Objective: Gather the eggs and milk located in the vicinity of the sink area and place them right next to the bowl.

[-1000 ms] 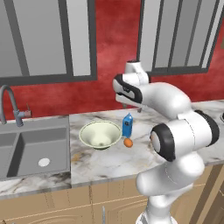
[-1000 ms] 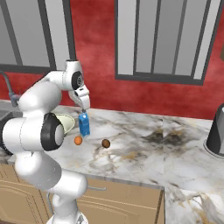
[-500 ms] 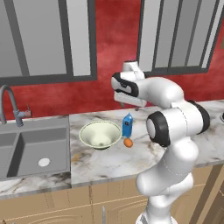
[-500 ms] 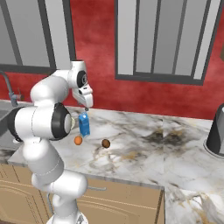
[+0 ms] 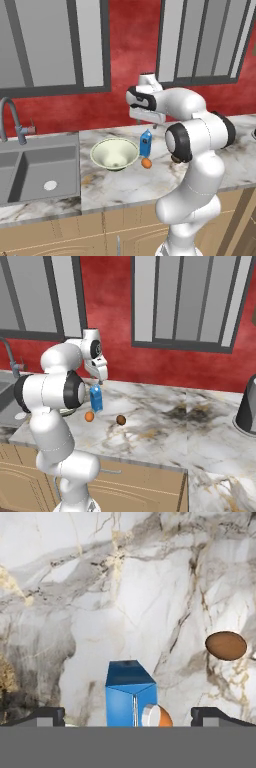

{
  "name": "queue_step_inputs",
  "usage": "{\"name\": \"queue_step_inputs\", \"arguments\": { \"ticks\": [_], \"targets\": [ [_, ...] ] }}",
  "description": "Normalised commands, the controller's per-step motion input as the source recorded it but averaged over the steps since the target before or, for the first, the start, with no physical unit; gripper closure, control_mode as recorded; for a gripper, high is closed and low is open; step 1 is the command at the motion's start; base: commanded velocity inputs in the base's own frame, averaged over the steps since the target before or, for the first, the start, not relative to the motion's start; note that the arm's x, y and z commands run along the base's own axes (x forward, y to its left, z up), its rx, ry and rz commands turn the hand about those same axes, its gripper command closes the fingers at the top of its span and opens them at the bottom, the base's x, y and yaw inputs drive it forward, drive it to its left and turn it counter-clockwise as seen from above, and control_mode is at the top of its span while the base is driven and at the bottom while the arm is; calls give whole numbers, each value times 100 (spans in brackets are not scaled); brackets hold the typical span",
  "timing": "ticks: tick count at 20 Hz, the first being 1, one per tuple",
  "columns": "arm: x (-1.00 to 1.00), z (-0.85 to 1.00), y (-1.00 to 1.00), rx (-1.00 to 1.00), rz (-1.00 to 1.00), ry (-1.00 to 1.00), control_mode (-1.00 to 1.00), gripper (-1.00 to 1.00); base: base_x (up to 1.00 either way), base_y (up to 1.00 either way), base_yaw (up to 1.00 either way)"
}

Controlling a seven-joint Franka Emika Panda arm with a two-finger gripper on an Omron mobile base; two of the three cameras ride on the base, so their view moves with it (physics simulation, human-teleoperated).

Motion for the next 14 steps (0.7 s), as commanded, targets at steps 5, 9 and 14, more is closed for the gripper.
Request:
{"name": "queue_step_inputs", "arguments": {
  "ticks": [5,9,14],
  "targets": [
    [-8,-1,0,0,0,0,-100,-100,0,0,0],
    [-2,-3,0,0,0,0,-100,-100,0,0,0],
    [-6,-10,0,0,0,0,-100,-100,0,0,0]
  ]
}}
